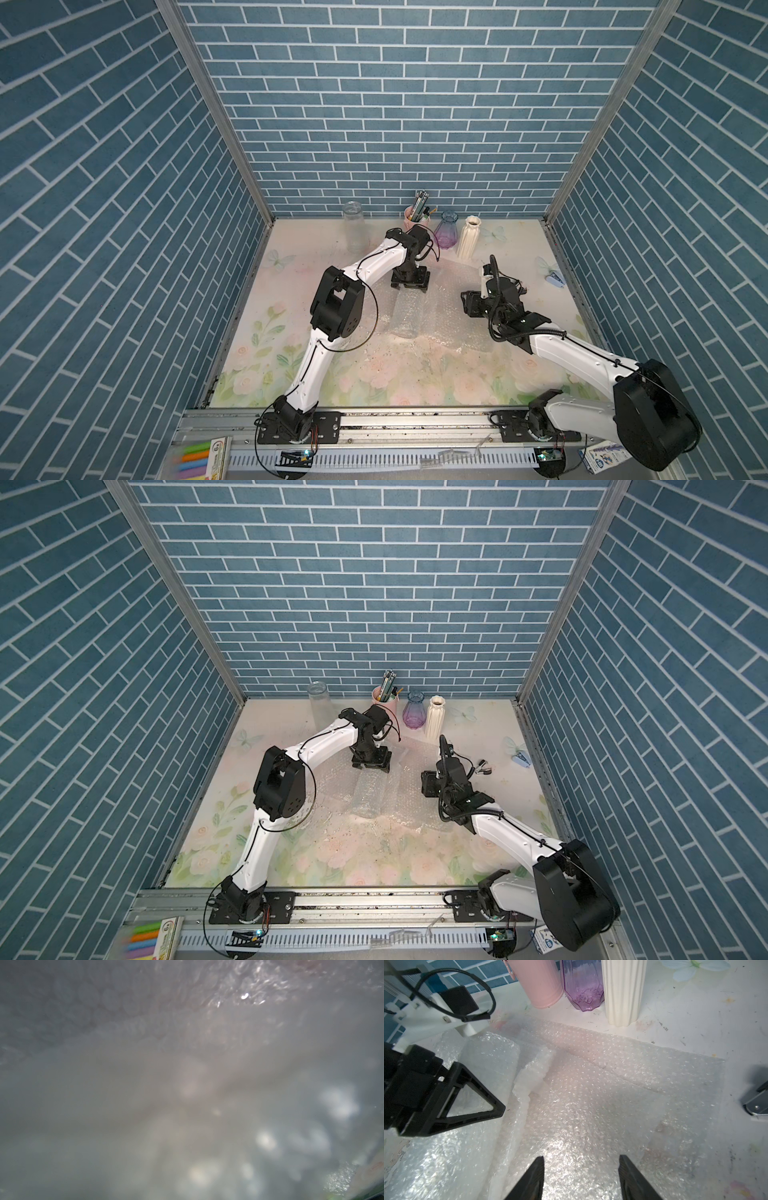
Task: Unwrap the vase from the bubble wrap
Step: Place the bubble wrap at the center of the board.
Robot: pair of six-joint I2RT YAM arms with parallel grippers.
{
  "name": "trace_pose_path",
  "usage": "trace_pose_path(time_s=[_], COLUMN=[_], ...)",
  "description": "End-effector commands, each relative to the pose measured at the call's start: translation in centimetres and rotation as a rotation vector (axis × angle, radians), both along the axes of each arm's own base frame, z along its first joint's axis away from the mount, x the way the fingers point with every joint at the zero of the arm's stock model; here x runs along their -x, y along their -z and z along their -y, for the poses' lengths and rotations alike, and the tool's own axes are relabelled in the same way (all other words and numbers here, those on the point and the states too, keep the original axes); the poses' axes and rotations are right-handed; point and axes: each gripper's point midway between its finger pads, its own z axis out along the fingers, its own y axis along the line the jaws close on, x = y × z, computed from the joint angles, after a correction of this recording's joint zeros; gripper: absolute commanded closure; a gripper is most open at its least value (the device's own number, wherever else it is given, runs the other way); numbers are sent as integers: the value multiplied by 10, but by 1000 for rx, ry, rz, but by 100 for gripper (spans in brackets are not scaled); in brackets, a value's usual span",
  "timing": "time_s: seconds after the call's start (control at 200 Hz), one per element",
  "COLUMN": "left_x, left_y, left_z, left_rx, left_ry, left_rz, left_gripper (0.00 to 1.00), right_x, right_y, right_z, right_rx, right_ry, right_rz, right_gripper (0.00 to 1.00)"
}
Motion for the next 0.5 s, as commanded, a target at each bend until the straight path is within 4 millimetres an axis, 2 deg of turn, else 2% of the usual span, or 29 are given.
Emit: trace_pose_path(time_s=[0.0,0.115,0.315,0.39,0.495], left_x=[18,21,40,44,44], left_y=[8,13,28,29,24], left_z=[-17,-27,-42,-42,-42], left_rx=[-10,48,77,107,139], left_ry=[-29,-115,-235,-281,-313], left_rz=[-75,-87,-103,-95,-72], left_gripper=[35,36,36,36,36], right_x=[-6,-7,-10,-12,-13], right_y=[-8,-1,16,22,19], right_z=[-6,-10,-21,-23,-25], right_rx=[-15,5,52,70,69], right_ry=[-11,-33,-95,-103,-112], right_rz=[-2,-34,-120,-147,-142], right_gripper=[42,42,41,42,42])
